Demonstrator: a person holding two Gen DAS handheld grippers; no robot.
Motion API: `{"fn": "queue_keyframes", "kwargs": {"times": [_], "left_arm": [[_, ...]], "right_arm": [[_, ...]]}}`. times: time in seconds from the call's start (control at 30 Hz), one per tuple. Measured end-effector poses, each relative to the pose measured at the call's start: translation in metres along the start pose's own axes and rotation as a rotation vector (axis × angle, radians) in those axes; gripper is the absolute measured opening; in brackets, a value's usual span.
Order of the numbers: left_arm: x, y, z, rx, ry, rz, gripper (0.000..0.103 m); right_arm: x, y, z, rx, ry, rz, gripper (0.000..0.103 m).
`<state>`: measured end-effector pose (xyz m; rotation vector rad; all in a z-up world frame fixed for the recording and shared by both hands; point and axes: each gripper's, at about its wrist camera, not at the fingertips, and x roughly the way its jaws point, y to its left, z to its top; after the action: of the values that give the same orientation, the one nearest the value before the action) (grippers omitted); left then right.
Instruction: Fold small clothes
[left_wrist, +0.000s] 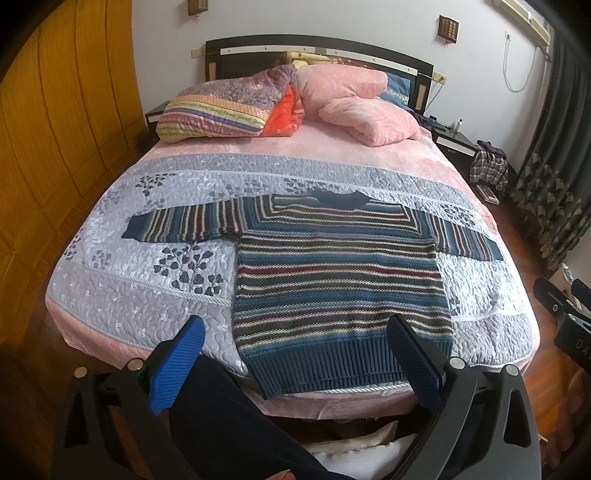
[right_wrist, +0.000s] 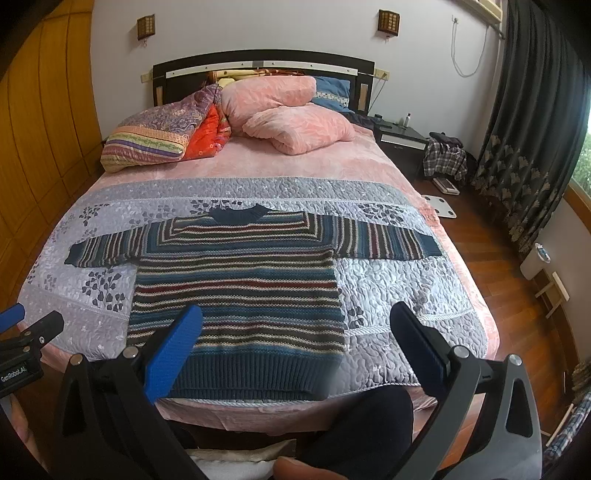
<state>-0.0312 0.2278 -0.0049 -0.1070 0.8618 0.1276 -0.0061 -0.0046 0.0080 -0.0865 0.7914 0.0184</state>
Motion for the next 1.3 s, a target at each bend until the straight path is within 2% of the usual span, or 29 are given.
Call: {"fn": "queue_keyframes", "kwargs": {"times": [0.33, 0.43, 0.53, 0.6, 0.63, 0.73, 0.83, 0.87, 0.9, 0.97, 1.0, 1.03, 1.13, 1.17, 1.3], "left_arm": [[0.008, -0.001, 0.002, -0.010, 0.009, -0.003, 0.099], [0.022, -0.005, 0.005, -0.007, 0.011, -0.008, 0.099], [0.040, -0.005, 0.007, -0.012, -0.019, -0.052, 0.099], [0.057, -0.003, 0.009, 0.005, -0.034, -0.198, 0.099], [0.066, -0.002, 0.011, -0.006, -0.026, -0.218, 0.099], [0.102, -0.002, 0.020, -0.034, 0.014, -0.209, 0.099], [0.124, -0.005, 0.031, -0.035, 0.036, -0.151, 0.099], [0.128, -0.005, 0.034, -0.034, 0.040, -0.149, 0.099], [0.133, -0.008, 0.037, -0.030, 0.045, -0.148, 0.099], [0.140, -0.011, 0.044, -0.018, 0.040, -0.145, 0.099], [0.143, -0.015, 0.047, -0.009, 0.030, -0.143, 0.099], [0.144, -0.016, 0.049, -0.003, 0.023, -0.141, 0.099], [0.160, -0.029, 0.059, 0.006, 0.026, -0.158, 0.099], [0.165, -0.033, 0.062, 0.003, 0.033, -0.169, 0.099], [0.185, -0.050, 0.068, 0.025, 0.059, -0.221, 0.099]], "right_arm": [[0.008, -0.002, -0.005, 0.003, 0.007, -0.005, 0.100], [0.026, -0.008, 0.002, 0.006, 0.020, -0.001, 0.100], [0.042, -0.018, 0.005, 0.012, -0.011, 0.017, 0.100], [0.063, -0.032, 0.002, -0.027, -0.087, 0.102, 0.100], [0.076, -0.040, 0.004, -0.031, -0.078, 0.109, 0.100], [0.138, -0.079, 0.010, 0.031, 0.042, 0.084, 0.100], [0.201, -0.149, 0.013, 0.216, 0.090, 0.125, 0.100], [0.215, -0.166, 0.012, 0.265, 0.105, 0.129, 0.100], [0.241, -0.198, 0.010, 0.365, 0.145, 0.145, 0.099], [0.276, -0.242, 0.003, 0.518, 0.187, 0.178, 0.084], [0.302, -0.270, -0.002, 0.621, 0.238, 0.191, 0.066], [0.320, -0.292, -0.007, 0.702, 0.267, 0.214, 0.062], [0.369, -0.359, -0.019, 0.923, 0.260, 0.244, 0.060], [0.385, -0.380, -0.023, 1.003, 0.248, 0.280, 0.060], [0.443, -0.447, -0.036, 1.244, 0.198, 0.359, 0.060]]}}
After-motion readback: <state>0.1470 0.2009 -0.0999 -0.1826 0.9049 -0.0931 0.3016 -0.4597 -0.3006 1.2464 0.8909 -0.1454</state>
